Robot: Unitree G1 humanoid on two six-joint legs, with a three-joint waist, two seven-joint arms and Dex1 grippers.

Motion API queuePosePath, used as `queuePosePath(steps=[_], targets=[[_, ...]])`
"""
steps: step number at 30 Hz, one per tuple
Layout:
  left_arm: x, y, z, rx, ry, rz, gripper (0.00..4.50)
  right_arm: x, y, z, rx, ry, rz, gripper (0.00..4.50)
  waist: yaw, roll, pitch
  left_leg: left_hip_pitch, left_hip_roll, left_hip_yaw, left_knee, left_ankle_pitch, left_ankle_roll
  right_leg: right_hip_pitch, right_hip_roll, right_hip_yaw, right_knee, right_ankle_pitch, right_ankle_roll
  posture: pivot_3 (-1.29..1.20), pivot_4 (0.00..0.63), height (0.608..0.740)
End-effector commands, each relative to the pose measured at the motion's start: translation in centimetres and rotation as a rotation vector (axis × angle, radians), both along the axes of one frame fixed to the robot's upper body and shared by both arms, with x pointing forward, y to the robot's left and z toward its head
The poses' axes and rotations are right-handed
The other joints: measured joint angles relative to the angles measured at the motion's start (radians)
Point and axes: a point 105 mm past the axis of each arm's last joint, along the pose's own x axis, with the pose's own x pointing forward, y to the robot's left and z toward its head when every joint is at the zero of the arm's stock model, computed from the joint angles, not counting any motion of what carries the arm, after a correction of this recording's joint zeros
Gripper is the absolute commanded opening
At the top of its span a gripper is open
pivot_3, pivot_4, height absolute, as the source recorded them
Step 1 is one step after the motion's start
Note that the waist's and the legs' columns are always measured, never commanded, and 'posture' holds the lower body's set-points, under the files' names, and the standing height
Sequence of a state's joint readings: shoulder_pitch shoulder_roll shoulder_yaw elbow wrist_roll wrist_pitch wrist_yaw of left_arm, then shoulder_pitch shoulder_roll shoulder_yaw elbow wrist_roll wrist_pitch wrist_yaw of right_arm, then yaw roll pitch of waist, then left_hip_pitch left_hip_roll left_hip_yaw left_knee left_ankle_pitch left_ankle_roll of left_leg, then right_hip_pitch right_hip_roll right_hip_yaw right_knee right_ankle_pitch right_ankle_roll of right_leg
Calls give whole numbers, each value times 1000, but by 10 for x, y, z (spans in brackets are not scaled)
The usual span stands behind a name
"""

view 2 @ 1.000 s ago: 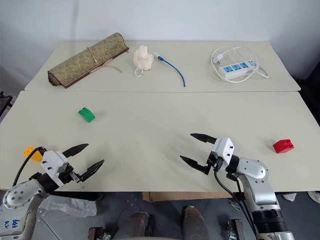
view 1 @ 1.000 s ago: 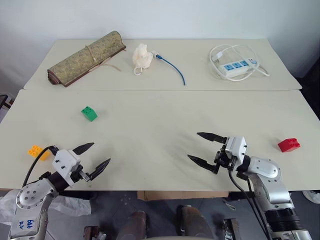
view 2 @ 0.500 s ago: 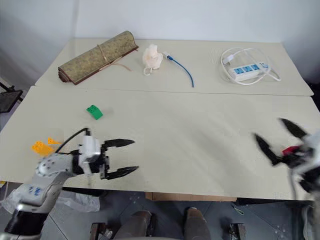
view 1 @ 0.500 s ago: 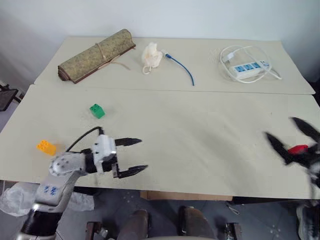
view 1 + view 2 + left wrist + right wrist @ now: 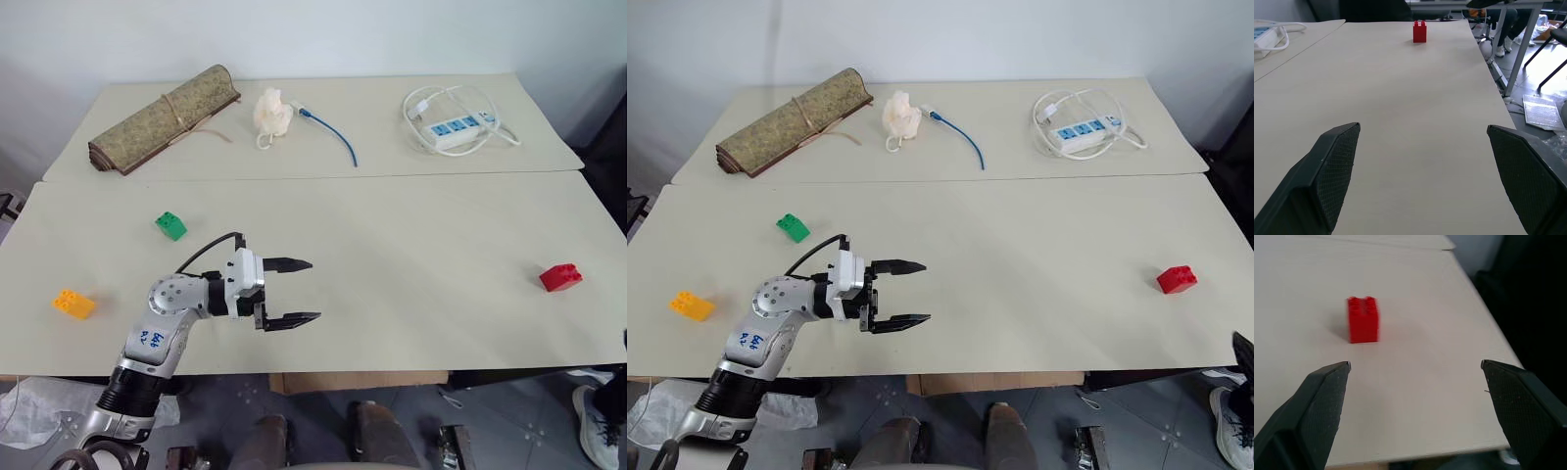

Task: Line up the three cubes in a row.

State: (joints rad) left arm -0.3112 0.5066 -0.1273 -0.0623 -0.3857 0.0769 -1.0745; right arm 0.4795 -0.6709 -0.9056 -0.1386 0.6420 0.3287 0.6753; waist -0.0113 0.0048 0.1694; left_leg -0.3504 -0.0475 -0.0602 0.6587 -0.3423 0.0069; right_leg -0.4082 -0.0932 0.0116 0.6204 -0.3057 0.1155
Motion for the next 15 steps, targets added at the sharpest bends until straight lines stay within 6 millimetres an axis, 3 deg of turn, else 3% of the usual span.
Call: queuePosePath(steps=[1,6,9,15], targets=[[-1,0,8,-11,-29,-2,4385,19,3,16,-11,78,45,4500,8,0,0,0,0,0,0,0,0,0,0,0,0,0,0,0,150,740],[-2,0,7,-22,-27,15,4385,57,12,18,-36,190,124,4500,17,-2,1,-2,0,-2,2,1,-2,0,0,-2,-1,0,0,0,150,740],[-4,2,7,-18,-29,25,4385,76,6,14,-59,226,87,4500,25,-2,1,-4,-1,-2,3,1,-2,-1,0,-3,-2,0,1,0,150,740],[-6,6,8,-17,-35,61,4385,98,2,4,-51,244,54,4500,37,-2,1,-5,-2,-2,4,1,-2,-2,-1,-3,-2,1,1,0,150,740]])
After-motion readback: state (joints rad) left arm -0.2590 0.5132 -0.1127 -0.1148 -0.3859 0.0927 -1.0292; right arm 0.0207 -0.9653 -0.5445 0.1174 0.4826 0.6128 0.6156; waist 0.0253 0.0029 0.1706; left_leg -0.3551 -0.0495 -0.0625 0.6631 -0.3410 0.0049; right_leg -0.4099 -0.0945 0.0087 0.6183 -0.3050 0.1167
